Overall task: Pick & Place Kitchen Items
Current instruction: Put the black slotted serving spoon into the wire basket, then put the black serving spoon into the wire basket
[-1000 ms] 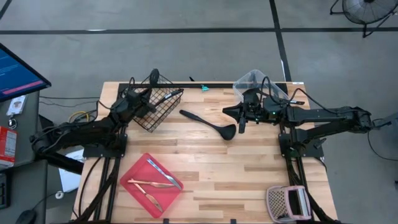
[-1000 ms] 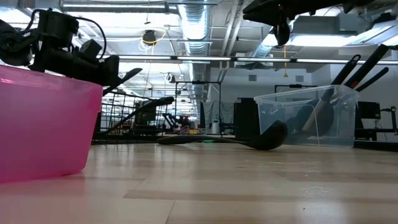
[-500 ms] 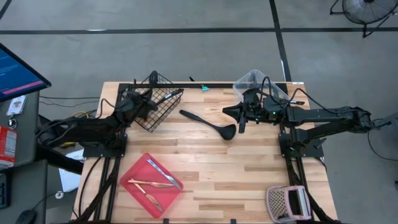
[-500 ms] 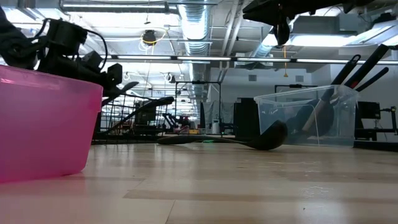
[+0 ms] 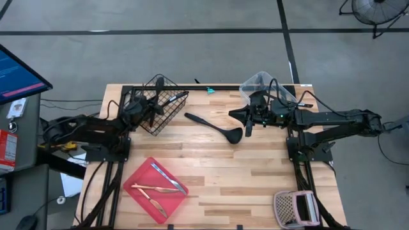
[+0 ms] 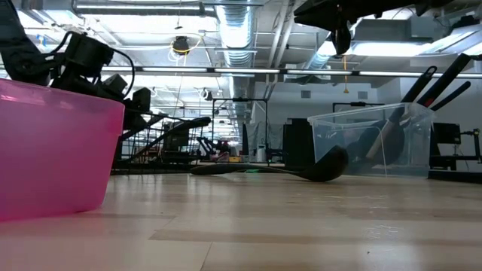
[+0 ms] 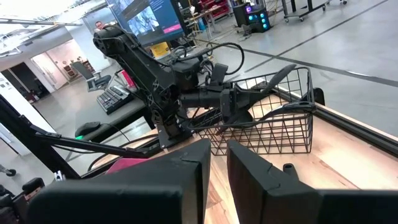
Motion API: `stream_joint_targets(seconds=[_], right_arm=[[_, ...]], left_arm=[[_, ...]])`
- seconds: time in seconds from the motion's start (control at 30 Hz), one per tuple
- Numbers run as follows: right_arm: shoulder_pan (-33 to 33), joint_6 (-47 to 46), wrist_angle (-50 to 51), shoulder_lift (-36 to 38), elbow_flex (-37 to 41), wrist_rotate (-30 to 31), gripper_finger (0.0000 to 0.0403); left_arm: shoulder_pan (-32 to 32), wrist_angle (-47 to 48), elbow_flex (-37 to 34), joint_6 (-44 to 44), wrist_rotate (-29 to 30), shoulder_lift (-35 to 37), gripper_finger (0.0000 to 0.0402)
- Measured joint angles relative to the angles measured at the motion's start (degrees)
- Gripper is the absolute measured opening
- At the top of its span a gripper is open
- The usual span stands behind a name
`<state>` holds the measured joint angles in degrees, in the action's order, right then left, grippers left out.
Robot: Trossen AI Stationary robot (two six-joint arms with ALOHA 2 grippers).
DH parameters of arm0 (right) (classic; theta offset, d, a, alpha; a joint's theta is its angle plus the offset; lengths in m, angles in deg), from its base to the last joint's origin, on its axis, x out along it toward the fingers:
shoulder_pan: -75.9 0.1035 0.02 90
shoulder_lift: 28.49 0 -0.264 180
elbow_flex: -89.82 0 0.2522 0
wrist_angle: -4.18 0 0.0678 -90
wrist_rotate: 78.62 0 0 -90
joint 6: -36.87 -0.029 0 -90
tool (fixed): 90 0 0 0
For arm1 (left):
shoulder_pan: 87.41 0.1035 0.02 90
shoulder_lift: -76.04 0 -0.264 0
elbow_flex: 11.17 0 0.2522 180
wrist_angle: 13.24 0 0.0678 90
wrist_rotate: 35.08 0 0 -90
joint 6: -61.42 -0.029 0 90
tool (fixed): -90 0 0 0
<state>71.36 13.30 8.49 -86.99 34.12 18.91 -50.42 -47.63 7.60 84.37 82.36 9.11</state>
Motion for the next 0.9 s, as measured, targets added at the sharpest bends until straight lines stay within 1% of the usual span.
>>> stream_joint_targets(seconds=[0.23, 0.47, 0.57, 0.73, 0.9], right_arm=[[0.0, 0.0, 0.0, 0.0, 0.0, 0.0, 0.0052], [0.0, -0.01, 0.0, 0.0, 0.0, 0.0, 0.0052], [0.0, -0.02, 0.0, 0.0, 0.0, 0.0, 0.0052], [0.0, -0.13, 0.0, 0.0, 0.0, 0.0, 0.0052], [-0.04, -2.41, 0.02, 0.0, 0.0, 0.0, 0.0052]], left_arm=[[0.0, -0.51, 0.07, 1.78, -0.06, -2.95, 0.0015], [0.0, -0.65, 0.11, 1.61, -1.06, -3.09, 0.0021], [0.0, -0.63, 0.11, 1.59, -1.9, -3.09, 0.0037], [0.0, -0.63, 0.11, 1.52, -2.1, -3.09, 0.0076], [0.0, -0.71, 0.09, 0.78, -5.15, -3.09, 0.0125]])
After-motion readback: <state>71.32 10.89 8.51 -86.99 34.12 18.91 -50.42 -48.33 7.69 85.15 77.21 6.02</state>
